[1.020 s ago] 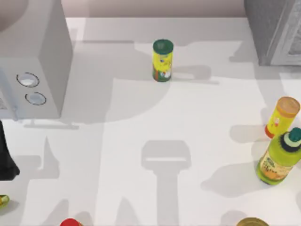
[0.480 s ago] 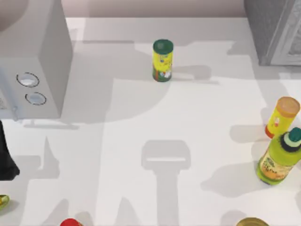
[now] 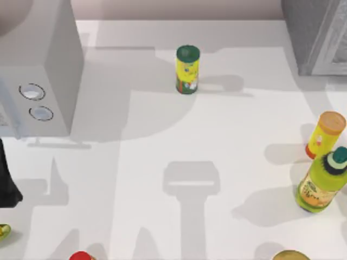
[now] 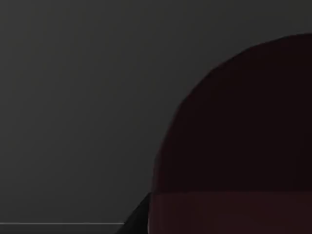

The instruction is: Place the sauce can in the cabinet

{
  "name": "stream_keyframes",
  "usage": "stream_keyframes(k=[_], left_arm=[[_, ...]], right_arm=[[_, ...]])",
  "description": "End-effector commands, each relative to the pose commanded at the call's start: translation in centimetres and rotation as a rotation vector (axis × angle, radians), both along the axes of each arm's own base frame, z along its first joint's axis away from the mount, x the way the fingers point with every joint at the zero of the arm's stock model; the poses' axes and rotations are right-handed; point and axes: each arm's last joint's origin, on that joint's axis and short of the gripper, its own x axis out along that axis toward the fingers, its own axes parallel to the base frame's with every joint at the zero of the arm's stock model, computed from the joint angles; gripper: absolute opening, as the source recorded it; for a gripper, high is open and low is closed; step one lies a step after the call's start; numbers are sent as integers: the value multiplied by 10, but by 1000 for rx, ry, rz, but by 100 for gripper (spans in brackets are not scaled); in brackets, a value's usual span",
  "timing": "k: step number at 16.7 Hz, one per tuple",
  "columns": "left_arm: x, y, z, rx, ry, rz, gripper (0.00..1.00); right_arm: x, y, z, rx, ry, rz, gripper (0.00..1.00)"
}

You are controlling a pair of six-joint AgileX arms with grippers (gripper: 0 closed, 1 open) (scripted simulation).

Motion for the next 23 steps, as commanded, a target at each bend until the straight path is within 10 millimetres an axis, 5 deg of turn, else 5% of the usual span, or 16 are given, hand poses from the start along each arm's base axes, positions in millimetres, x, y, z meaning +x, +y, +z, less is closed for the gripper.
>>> stream_keyframes(k=[3,7,20,23], left_arm=[[0,0,0,0,0,0,100],[0,0,0,0,0,0,100],[0,0,0,0,0,0,100],[0,0,0,0,0,0,100]], right_arm=[[19,0,-4,5,-13,16,0],[20,0,-4,5,-15,18,0],[20,0,-4,5,-15,18,98],[20,0,-4,5,-15,18,100]])
